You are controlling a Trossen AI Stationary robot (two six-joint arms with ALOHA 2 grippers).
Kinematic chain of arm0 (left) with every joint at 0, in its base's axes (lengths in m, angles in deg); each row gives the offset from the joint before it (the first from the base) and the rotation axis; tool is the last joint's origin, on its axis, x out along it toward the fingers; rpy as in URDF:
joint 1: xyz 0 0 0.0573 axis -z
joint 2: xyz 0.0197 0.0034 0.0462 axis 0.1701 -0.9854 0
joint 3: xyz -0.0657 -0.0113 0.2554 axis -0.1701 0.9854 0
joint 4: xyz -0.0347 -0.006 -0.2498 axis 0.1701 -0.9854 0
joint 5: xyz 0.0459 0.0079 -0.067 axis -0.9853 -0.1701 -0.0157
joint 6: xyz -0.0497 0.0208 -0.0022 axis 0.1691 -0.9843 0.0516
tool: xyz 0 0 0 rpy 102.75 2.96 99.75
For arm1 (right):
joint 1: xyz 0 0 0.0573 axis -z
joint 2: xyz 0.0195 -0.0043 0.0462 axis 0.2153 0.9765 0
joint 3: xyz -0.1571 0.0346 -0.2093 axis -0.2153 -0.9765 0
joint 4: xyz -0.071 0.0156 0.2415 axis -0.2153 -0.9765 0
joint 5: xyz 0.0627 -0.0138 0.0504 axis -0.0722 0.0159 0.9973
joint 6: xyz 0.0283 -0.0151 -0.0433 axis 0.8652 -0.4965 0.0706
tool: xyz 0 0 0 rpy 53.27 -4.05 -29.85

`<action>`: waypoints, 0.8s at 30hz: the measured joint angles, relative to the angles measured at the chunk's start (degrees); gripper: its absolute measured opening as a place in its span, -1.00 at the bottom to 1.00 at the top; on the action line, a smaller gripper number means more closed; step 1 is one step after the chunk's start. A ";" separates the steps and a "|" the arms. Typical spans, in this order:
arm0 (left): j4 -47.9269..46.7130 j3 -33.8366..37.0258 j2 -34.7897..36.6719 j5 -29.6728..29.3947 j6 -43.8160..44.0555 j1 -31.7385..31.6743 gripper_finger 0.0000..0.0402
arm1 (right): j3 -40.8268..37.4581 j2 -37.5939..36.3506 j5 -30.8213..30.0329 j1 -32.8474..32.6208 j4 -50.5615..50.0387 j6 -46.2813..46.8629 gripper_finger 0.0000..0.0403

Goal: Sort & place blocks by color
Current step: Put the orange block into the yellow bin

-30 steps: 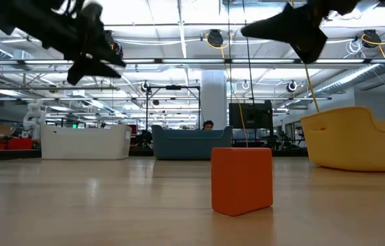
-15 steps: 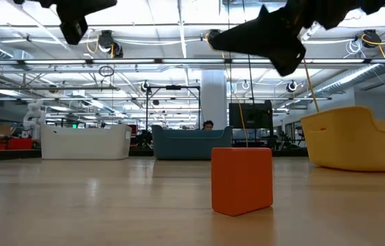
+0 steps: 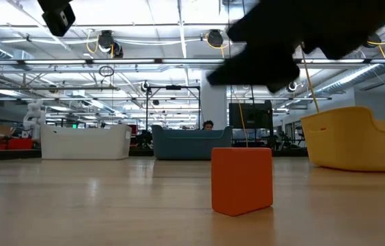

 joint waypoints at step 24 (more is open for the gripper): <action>0.14 0.00 0.00 -3.62 -0.48 2.47 -0.20 | -0.11 8.09 1.54 -1.02 2.50 -8.28 0.09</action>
